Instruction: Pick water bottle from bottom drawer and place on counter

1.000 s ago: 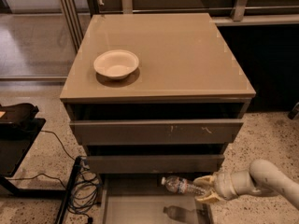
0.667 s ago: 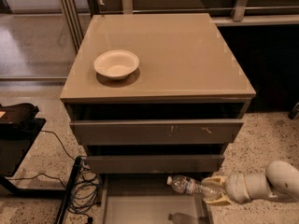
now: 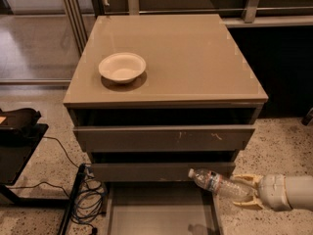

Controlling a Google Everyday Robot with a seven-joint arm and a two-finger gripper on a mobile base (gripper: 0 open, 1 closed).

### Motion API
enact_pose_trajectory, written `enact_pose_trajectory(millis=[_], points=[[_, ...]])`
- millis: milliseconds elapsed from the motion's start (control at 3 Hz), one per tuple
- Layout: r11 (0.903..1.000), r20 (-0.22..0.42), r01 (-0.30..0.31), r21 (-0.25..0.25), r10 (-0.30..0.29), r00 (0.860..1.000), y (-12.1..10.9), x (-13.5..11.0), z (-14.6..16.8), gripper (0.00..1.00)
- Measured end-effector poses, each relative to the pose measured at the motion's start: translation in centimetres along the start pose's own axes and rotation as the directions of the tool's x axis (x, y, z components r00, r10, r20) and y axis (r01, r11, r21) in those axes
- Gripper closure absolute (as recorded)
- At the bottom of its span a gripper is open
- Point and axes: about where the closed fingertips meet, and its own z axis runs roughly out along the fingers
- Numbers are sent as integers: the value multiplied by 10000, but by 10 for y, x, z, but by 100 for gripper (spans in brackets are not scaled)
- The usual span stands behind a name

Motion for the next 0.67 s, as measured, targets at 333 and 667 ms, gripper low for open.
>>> enact_pose_trajectory(millis=[333, 667], points=[[9984, -608, 242, 505, -211, 9979, -23, -43, -29, 100], [9984, -608, 243, 504, -212, 9979, -23, -43, -29, 100]])
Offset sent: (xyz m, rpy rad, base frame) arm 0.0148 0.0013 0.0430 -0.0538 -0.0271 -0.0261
